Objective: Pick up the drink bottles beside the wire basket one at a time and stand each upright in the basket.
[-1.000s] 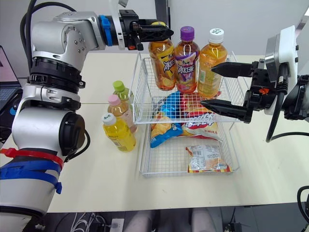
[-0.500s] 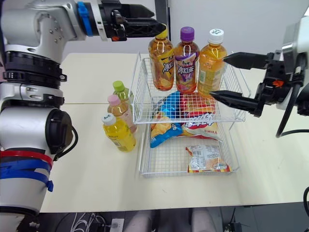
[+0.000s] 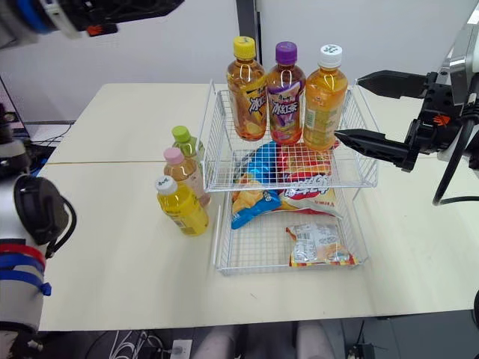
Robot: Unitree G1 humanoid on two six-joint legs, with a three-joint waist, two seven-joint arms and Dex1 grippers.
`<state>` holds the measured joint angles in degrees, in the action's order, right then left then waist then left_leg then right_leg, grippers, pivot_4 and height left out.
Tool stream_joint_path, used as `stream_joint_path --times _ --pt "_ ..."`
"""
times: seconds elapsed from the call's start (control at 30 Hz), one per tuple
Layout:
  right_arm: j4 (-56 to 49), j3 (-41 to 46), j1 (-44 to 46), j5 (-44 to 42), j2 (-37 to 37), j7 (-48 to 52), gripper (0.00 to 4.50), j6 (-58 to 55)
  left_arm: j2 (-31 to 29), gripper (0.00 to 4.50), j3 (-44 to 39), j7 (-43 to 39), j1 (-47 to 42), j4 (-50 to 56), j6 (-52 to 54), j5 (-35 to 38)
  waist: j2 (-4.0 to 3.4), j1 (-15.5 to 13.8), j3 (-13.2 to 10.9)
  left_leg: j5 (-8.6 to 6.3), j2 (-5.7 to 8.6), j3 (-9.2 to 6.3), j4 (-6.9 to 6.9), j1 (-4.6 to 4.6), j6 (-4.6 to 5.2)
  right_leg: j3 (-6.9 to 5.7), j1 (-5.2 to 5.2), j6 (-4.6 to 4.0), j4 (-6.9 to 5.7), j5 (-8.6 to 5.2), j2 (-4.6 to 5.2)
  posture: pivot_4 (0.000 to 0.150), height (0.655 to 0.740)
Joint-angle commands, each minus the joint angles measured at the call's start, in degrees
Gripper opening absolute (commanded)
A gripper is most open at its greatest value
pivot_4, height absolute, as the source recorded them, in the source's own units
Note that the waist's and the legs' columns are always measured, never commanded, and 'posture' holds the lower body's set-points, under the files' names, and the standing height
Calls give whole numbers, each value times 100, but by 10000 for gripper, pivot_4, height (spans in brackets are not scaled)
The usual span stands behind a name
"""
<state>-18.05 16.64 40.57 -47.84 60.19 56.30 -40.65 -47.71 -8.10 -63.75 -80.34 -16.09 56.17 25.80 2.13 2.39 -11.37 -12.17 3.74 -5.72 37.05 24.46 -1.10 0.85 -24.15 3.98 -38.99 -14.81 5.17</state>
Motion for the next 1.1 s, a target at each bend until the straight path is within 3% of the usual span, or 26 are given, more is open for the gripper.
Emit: stream_joint_path --times 0.03,0.33,0.43,0.77,0.9,1.1 --pt "49 -13 219 54 -26 112 45000 190 -356 44886 -477 274 426 721 105 209 0 -6 0 0 -1 0 2 0 0 0 0 0 0 0 -1 1500 7400" --pt "250 -434 484 153 -372 438 45000 409 -1340 44886 -1916 437 3096 1886 -375 316 -3 4 2 0 -5 6 -2 -2 0 5 0 -2 4 1 -1 1500 7400" --pt "308 -572 547 261 -503 577 45000 561 -1383 44886 -2542 629 3965 2000 -546 324 -3 -7 2 0 -13 10 -6 -9 0 7 0 -7 2 3 -7 1500 7400" --pt "195 -617 234 269 -544 1117 45000 684 -299 44886 -4220 1441 6719 3281 -550 561 -4 -88 3 -1 -15 10 -3 -10 -1 8 6 -12 10 7 0 1500 7400" --pt "282 -689 286 246 -467 1484 45000 657 -132 44886 -4415 1234 7735 3867 -608 767 -3 -82 3 -2 -28 10 -5 -10 -2 5 4 -24 14 14 -1 1500 7400" --pt "378 -897 438 130 -593 1868 45000 512 263 44886 -4554 1677 8396 4899 -280 1479 -3 -93 4 -2 -30 13 -6 -20 -3 4 12 -27 16 16 0 1500 7400"
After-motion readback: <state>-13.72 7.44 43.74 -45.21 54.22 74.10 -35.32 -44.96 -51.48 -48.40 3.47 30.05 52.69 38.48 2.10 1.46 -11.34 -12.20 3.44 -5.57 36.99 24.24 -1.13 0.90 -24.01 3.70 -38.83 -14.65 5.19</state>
